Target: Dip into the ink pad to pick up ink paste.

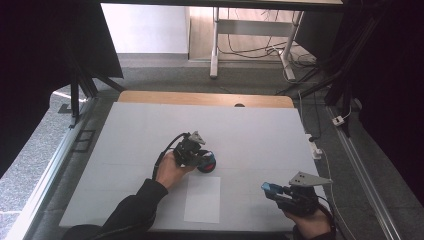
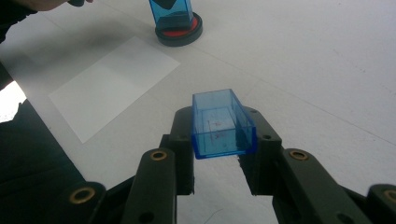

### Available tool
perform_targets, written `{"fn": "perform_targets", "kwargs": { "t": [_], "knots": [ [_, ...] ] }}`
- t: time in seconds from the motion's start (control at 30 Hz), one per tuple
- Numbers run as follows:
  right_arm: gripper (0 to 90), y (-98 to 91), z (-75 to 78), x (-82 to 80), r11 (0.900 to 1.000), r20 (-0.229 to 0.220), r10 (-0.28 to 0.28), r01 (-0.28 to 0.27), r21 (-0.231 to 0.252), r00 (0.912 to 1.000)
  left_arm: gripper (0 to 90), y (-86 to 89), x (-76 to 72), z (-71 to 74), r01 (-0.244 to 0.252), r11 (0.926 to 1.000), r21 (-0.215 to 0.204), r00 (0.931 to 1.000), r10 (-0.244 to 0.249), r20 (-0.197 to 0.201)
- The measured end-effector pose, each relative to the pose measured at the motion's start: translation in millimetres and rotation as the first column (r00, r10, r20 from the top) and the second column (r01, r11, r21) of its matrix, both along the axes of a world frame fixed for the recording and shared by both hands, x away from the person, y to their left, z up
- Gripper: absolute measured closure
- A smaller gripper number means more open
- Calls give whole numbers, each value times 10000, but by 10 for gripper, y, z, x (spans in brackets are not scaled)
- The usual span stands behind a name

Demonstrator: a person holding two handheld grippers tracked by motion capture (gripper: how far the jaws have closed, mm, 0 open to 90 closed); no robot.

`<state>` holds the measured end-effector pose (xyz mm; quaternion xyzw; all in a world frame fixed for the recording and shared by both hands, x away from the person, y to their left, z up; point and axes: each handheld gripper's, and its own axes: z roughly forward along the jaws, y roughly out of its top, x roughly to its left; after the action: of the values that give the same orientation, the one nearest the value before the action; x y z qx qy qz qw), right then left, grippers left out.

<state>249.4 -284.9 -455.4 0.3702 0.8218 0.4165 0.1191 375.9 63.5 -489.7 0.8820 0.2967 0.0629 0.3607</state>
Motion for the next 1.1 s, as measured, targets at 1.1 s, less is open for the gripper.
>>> {"fn": "perform_targets", "kwargs": {
  "t": [1.1],
  "knots": [
    [684,8,-2,-1,10000,-12,63,-63,-51,10000,707,19,9,-24,-82,9997,-211,9999,79,-151]
  ]
}}
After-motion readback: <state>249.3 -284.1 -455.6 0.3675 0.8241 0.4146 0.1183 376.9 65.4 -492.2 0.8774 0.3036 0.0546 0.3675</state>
